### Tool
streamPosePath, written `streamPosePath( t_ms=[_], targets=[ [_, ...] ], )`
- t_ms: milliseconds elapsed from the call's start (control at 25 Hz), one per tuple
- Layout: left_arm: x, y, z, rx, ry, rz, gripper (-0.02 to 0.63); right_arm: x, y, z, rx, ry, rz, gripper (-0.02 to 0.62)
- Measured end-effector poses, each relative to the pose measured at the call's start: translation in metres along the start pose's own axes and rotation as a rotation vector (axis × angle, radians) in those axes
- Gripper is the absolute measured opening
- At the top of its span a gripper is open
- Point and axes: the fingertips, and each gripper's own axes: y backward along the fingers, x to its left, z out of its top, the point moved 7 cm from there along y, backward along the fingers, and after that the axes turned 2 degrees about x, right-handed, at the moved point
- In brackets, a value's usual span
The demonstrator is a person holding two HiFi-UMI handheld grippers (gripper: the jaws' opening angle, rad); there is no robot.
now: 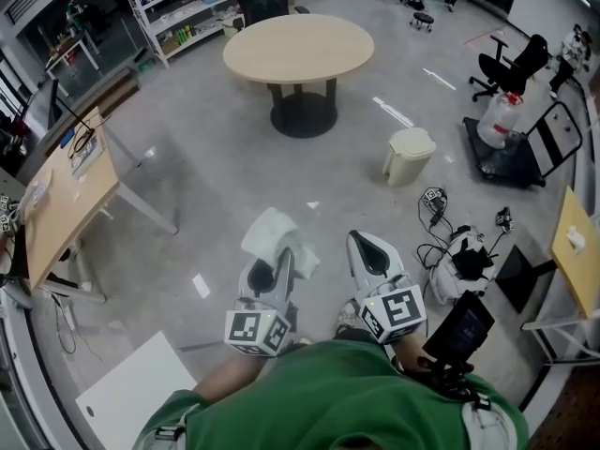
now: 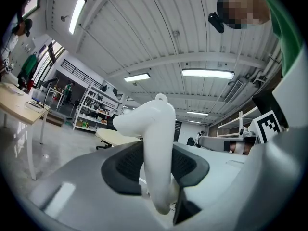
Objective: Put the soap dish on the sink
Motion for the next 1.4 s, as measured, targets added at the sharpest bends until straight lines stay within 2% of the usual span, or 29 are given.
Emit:
streamPosePath(
  t_ms=[480,760,1040,1400],
  targets=[
    [-0.033,-0.088,-0.008,-0.018,-0.024,0.035,0.152,-0.092,-0.031,0.002,-0.033,-0.016,0.032,0.003],
    [-0.037,-0.117,-0.01,-0.016,-0.024,0.053,0.152,-0.117,-0.049,0.004,-0.036,-0.022,0.05,0.003],
    [-0.003,-0.142,0.002,-0.013,-0.017,0.052,0.152,-0.112,-0.089,0.008,-0.027,-0.016,0.045,0.002],
    [0.065,-0.177,0.016,-0.018,0.023,-0.005,0.152,-0.09,-0.161,0.013,-0.013,0.021,-0.003,0.003]
  ],
)
